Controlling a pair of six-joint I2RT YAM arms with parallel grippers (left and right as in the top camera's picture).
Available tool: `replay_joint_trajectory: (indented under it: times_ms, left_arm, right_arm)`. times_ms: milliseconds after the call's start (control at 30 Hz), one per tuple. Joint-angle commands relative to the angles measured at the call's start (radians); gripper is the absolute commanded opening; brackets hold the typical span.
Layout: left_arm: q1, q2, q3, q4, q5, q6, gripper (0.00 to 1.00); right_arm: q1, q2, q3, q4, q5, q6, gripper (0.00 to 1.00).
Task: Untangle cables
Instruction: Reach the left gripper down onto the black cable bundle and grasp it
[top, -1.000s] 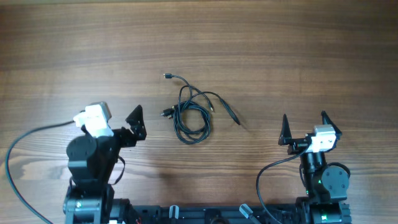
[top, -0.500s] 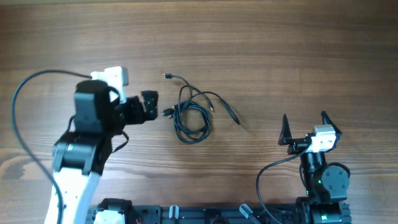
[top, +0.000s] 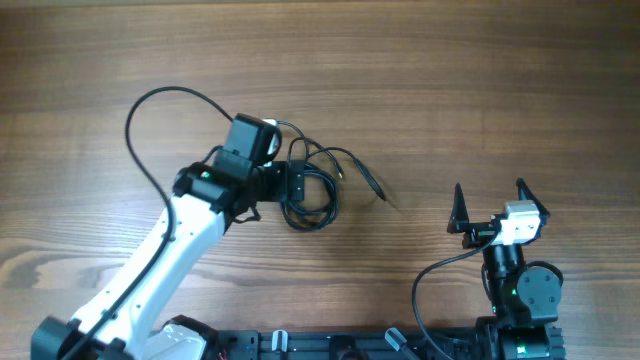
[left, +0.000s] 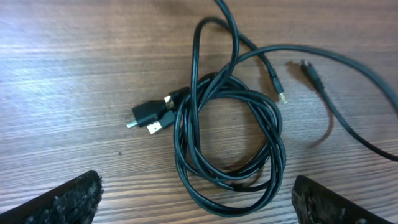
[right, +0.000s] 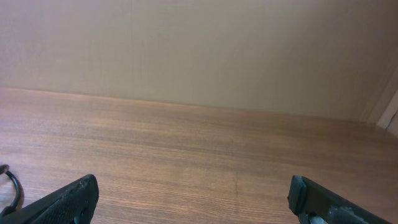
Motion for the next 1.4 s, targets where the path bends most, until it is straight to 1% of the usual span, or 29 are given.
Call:
replay_joint_trajectory:
  times_ms: [0, 367, 433, 500, 700, 800, 933, 1233, 1300, 1333, 1367]
  left_arm:
    - [-0.011, 0.055, 0.019, 0.015, -0.024, -0.037, 1.0]
    - [-0.011, 0.069, 0.019, 0.048, -0.012, -0.037, 1.0]
    - [-0.012, 0.07, 0.019, 0.045, -0.013, -0.071, 1.0]
    - [-0.012, 0.07, 0.019, 0.035, -0.013, -0.132, 1.0]
    - [-0.012, 0.103, 0.019, 0.021, -0.026, -0.219, 1.0]
    - [-0.013, 0.142, 0.019, 0.022, -0.028, -0.222, 1.0]
    - [-0.029, 0.201, 0.019, 0.024, -0.078, -0.273, 1.0]
    - [-0.074, 0.283, 0.019, 0.07, -0.077, -0.273, 1.0]
    - [-0.077, 0.302, 0.019, 0.083, -0.078, -0.278, 0.98]
    - [-0.077, 0.316, 0.019, 0.087, -0.086, -0.292, 0.93]
    - [-0.077, 0.324, 0.019, 0.086, -0.097, -0.304, 0.92]
  right_arm:
    - [-0.005, -0.005, -0.001, 0.007, 0.013, 0.011, 1.0]
    - [-0.005, -0.005, -0.001, 0.007, 0.013, 0.011, 1.0]
    - [-0.005, -0.005, -0.001, 0.007, 0.013, 0.011, 1.0]
    - [-0.005, -0.005, -0.001, 0.007, 0.013, 0.011, 1.0]
    - [-0.005, -0.005, -0.001, 0.007, 0.013, 0.01, 1.0]
    - [-0.005, -0.005, -0.001, 0.007, 0.013, 0.011, 1.0]
    - [-0.005, -0.005, -0.001, 0.007, 0.013, 0.011, 1.0]
    - [-0.005, -0.005, -0.001, 0.007, 0.014, 0.011, 1.0]
    - [-0.005, -0.005, -0.001, 0.007, 0.013, 0.011, 1.0]
    - [-0.005, -0.005, -0.001, 0.007, 0.013, 0.011, 1.0]
    - [-0.005, -0.005, -0.001, 0.007, 0.013, 0.011, 1.0]
